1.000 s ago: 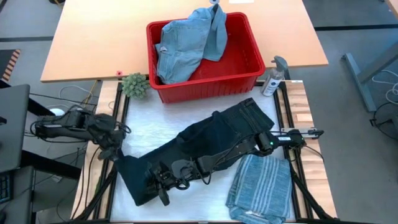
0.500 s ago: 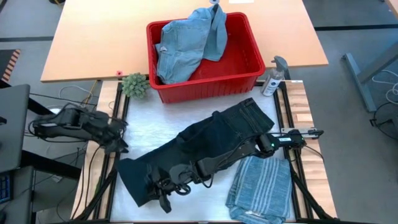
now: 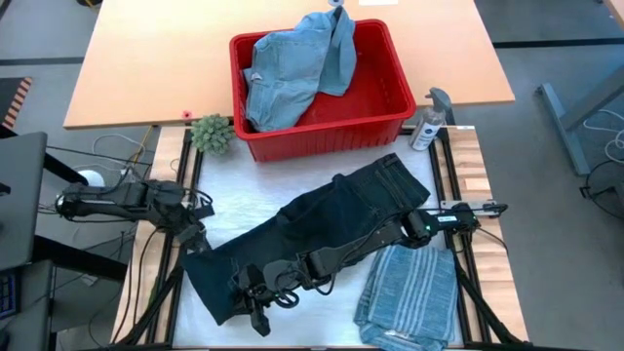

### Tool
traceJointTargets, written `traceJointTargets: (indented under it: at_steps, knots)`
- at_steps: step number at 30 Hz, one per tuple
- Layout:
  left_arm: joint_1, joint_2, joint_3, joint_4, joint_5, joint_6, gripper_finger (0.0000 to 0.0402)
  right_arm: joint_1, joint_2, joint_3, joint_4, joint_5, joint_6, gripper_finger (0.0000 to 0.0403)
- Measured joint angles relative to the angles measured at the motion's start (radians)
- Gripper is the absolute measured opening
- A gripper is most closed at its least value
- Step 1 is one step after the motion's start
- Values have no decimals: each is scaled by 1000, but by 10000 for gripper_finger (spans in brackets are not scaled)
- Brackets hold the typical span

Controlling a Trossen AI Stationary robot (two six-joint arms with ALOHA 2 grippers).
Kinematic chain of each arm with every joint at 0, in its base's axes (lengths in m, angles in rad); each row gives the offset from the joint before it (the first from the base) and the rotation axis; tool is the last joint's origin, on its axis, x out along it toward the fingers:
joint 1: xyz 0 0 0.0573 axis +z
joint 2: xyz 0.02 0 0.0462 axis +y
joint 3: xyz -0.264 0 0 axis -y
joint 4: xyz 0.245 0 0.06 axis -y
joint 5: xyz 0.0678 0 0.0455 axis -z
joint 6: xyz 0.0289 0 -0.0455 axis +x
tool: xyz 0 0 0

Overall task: Fold Laundry from Bin
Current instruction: Fold the blue denim pants

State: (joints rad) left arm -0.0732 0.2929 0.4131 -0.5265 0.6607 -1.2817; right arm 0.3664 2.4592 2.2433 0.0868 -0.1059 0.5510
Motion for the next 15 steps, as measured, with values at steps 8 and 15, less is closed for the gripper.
traceJointTargets:
  at_steps: [8, 15]
  knots:
    - [0, -1, -44, 168, 42, -122, 200, 6, 0, 0, -1, 0, -8, 22]
    - [0, -1, -43, 394, -3, -152, 22, 6, 0, 0, -5, 0, -11, 22]
